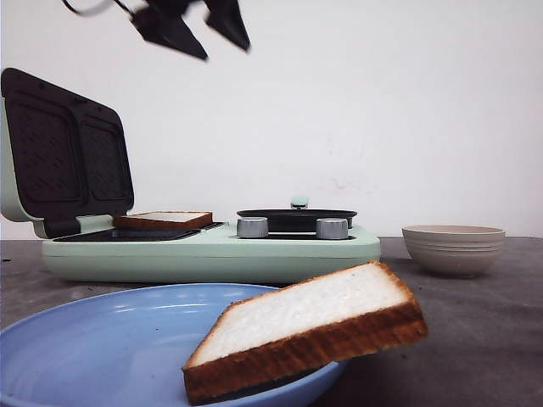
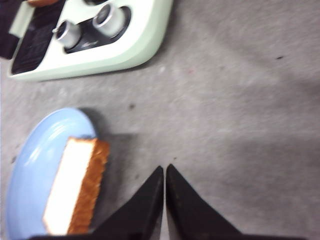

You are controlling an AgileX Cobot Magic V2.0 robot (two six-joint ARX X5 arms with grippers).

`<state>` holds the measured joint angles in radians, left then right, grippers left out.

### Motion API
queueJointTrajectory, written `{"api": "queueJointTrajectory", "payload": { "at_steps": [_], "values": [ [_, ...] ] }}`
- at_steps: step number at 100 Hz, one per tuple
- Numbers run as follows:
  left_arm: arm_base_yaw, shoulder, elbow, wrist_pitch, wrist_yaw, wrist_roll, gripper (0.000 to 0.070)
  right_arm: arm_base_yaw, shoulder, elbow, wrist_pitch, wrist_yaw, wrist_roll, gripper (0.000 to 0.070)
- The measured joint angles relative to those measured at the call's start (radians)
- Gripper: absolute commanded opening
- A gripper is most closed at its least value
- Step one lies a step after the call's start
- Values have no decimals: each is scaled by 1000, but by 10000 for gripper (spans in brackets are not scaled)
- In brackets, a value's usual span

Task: Make breakfast with bread and shrimp
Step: 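Release the bread onto the press plate and raise the left gripper, then lower the right gripper to the remaining bread slice on the plate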

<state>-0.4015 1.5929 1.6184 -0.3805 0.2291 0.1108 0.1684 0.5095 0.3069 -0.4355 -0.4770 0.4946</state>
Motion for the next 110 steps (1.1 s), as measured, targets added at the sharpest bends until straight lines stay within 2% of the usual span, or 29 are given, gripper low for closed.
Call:
{"api": "queueJointTrajectory", "payload": {
  "at_steps": [27, 39, 46, 54, 64, 74, 93, 110],
  "values": [
    [18, -130, 0, -148, 24, -39, 468, 0, 0, 0, -9, -74, 0, 0],
    [18, -191, -12, -172, 47, -47, 468, 0, 0, 0, -21, -97, 0, 3],
    [17, -238, -35, -177, 58, -48, 468, 0, 0, 0, -26, -108, 0, 33],
    [17, -301, -83, -164, 58, -54, 468, 0, 0, 0, -28, -130, 0, 125],
    [18, -396, -189, -129, 58, -76, 468, 0, 0, 0, -28, -150, 1, 211],
    [18, -508, -338, -61, 58, -115, 468, 0, 0, 0, -28, -152, 8, 211],
    [18, -783, -650, 79, 58, -240, 468, 0, 0, 0, -28, -186, 12, 211],
    [18, -1014, -872, 82, 20, -329, 469, 0, 0, 0, -28, -210, 32, 211]
  ]
}}
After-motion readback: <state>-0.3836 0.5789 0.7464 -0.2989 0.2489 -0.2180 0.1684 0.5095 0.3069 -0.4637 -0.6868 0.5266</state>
